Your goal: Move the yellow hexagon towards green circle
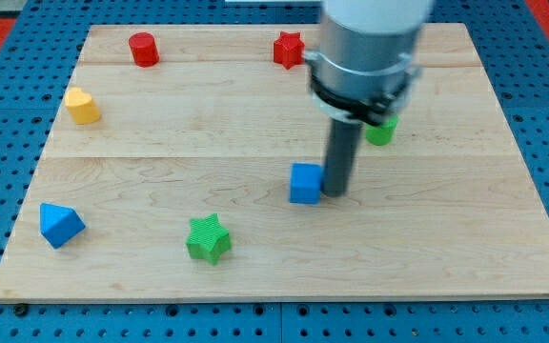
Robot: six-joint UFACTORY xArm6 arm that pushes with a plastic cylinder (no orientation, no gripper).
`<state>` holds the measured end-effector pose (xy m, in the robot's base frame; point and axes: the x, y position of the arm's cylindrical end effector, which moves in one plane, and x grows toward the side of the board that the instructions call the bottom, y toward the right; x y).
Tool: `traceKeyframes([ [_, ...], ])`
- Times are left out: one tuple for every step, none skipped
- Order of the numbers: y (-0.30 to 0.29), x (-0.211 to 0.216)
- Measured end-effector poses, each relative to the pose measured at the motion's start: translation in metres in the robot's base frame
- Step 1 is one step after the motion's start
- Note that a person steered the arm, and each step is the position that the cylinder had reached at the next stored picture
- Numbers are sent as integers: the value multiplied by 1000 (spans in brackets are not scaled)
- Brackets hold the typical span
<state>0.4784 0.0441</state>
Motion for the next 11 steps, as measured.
traceKeyframes([
  [10, 2],
  [58, -7],
  [76, 11],
  [108, -3],
  [161, -80],
  [224, -186],
  [229, -262],
  [161, -269],
  [109, -244],
  [109, -197],
  [116, -159],
])
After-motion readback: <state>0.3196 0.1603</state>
